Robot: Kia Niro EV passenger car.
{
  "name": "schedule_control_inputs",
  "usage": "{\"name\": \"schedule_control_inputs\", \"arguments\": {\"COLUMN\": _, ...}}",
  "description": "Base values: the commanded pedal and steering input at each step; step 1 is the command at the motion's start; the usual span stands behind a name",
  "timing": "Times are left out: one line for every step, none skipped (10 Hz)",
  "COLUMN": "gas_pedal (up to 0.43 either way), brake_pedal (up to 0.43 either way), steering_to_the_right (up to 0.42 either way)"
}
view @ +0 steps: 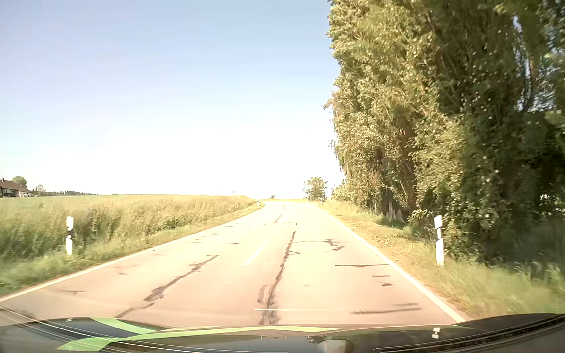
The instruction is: Follow the waypoints while adhering to traffic rules and regulations
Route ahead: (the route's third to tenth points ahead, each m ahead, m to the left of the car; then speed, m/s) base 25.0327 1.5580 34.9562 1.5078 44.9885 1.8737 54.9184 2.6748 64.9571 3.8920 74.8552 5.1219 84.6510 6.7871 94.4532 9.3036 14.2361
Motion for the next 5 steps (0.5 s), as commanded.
{"name": "schedule_control_inputs", "arguments": {"gas_pedal": 0.169, "brake_pedal": 0.0, "steering_to_the_right": 0.001}}
{"name": "schedule_control_inputs", "arguments": {"gas_pedal": 0.169, "brake_pedal": 0.0, "steering_to_the_right": 0.001}}
{"name": "schedule_control_inputs", "arguments": {"gas_pedal": 0.169, "brake_pedal": 0.0, "steering_to_the_right": 0.002}}
{"name": "schedule_control_inputs", "arguments": {"gas_pedal": 0.189, "brake_pedal": 0.0, "steering_to_the_right": 0.002}}
{"name": "schedule_control_inputs", "arguments": {"gas_pedal": 0.209, "brake_pedal": 0.0, "steering_to_the_right": 0.001}}
